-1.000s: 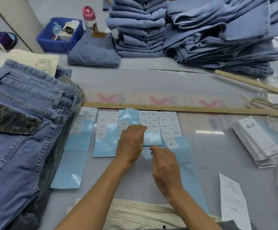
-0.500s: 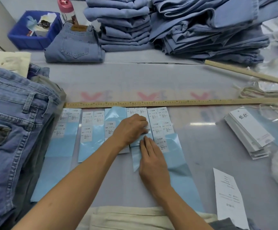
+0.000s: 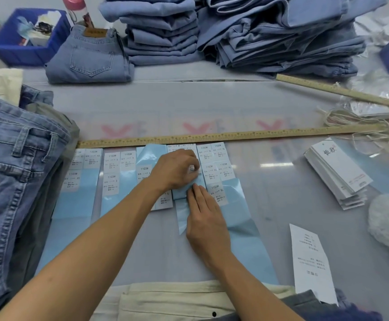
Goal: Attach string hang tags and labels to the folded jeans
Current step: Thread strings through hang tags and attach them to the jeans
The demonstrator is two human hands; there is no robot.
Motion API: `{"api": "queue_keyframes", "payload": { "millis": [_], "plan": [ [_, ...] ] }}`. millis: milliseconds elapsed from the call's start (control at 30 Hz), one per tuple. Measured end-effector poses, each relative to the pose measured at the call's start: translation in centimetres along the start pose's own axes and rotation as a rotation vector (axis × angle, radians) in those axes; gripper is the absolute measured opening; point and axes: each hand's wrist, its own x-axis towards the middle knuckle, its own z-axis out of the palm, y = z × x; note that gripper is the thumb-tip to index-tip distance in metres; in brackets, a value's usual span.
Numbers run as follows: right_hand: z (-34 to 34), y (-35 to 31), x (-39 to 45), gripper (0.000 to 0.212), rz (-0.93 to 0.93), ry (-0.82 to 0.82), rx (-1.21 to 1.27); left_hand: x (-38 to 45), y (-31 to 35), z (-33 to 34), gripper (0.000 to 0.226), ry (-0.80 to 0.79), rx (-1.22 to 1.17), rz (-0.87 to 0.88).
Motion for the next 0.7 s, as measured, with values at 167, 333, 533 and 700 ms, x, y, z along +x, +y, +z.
{"api": "queue_keyframes", "payload": {
  "millis": [167,333,533,700],
  "plan": [
    [0.27,0.14,-0.06,0.056,-0.003,0.011,-0.002,0.42,-0.13,-0.34,0.013,-0.024,0.016,-0.047],
    [0.38,0.17,-0.06,0.056,0.0,0.027,-0.002,0.49,-0.11,-0.5,0.022,-0.049,0.032,-0.013],
    [0.56,0.24,-0.13,0.056,-0.005,0.03,0.002,0.9,-0.44,-0.77,0.013,-0.084,0.02,0.003],
    [0.58,0.22,-0.1,0.055,-0.004,0.042,0.003,1.04,-0.56,-0.88,0.009,-0.076,0.017,-0.021]
  ]
}}
